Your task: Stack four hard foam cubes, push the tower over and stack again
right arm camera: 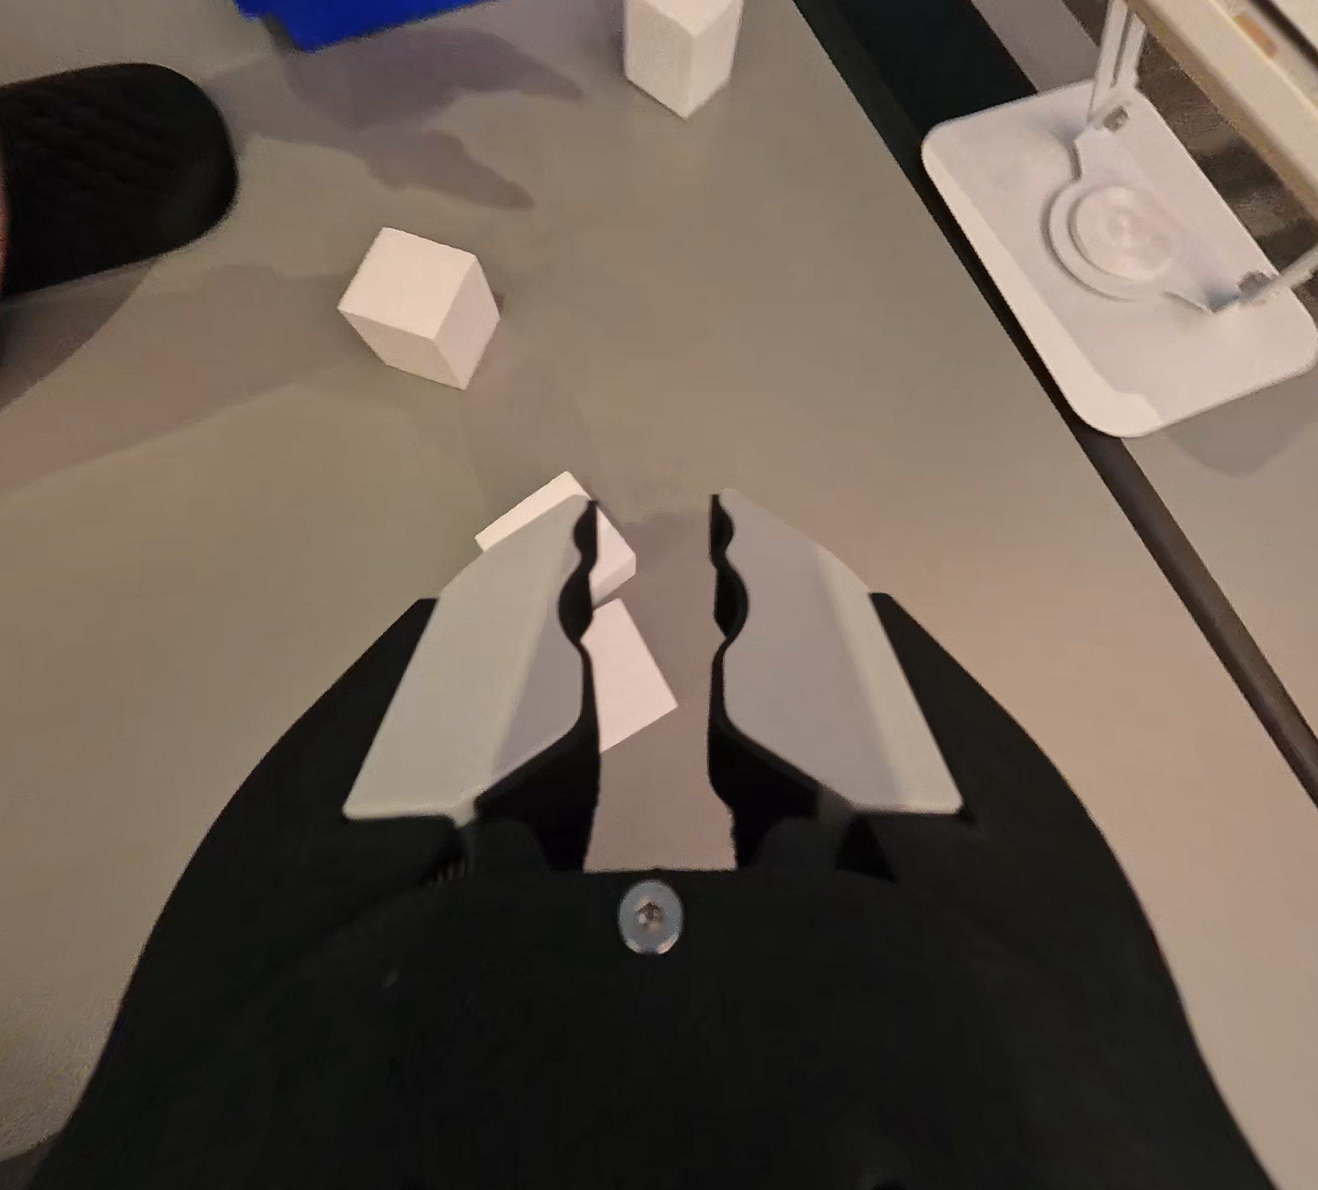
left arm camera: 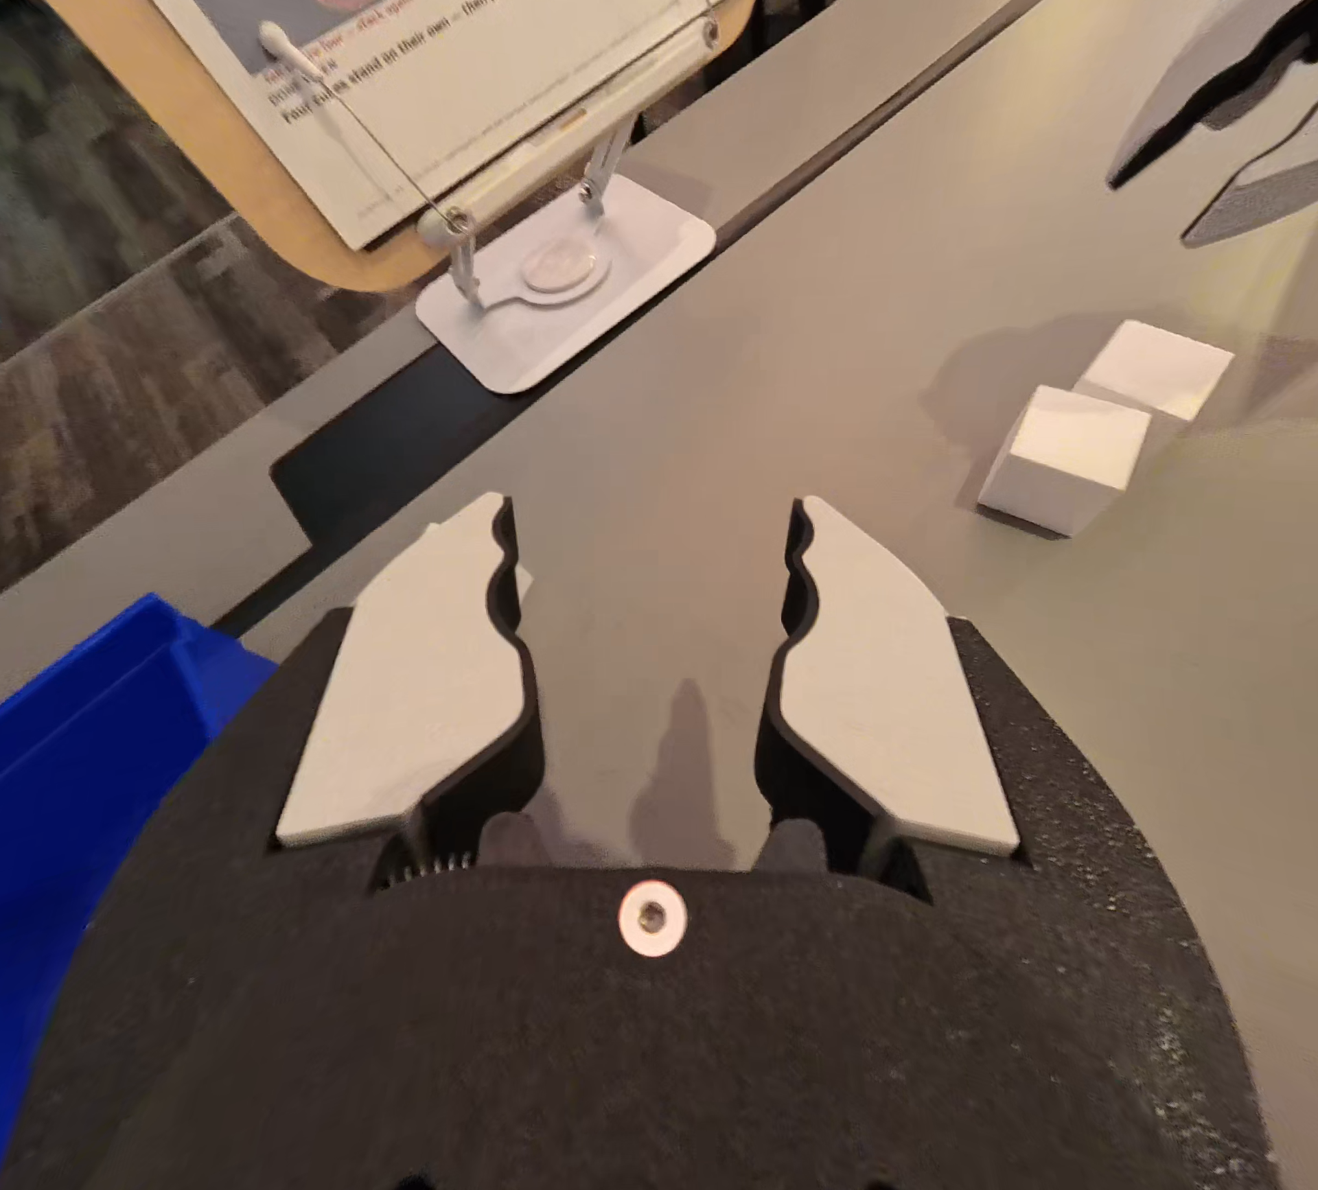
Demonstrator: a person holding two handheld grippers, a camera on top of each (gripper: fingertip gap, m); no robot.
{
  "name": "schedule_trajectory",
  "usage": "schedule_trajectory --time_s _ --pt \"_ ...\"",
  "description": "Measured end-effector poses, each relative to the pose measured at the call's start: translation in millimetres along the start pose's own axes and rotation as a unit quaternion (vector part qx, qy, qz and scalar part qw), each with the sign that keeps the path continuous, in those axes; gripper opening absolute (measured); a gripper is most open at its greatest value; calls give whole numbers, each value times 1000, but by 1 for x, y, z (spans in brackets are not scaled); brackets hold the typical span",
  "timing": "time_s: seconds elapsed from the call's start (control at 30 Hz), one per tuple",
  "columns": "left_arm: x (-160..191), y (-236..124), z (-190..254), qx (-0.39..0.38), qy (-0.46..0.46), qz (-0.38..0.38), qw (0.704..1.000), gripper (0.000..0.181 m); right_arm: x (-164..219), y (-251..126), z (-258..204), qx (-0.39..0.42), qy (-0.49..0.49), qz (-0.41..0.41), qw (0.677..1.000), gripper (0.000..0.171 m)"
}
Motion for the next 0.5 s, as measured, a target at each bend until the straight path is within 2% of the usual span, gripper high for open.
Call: schedule_trajectory --time_s 0.07,0.17,0.23,0.3,0.37,0.5 --pt "5 5 6 46 -6 5 999 69 16 -2 8 -44 -20 47 998 47" --pt "0 4 14 71 -2 18 997 74 43 -3 27 -79 -1 115 990 56" --pt "-14 -5 22 76 9 64 995 77 65 -2 37 -88 11 144 986 59" --pt "-25 -17 25 51 18 107 993 80 79 -3 41 -101 23 192 976 63" --pt "-32 -29 22 4 5 135 991 77 86 -5 43 -113 40 187 975 66" --pt "-29 -30 13 -32 -29 129 991 76 87 -11 46 -100 39 201 974 66"
Point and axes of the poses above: each gripper's, where its closed fingertips meet, y out along the fingers, x out of its underside, z = x × y across the jaws, the point moved 7 cm from there along -y, back along the fingers, and after that the axes turned 9 degrees about y, right-handed, at the moved point
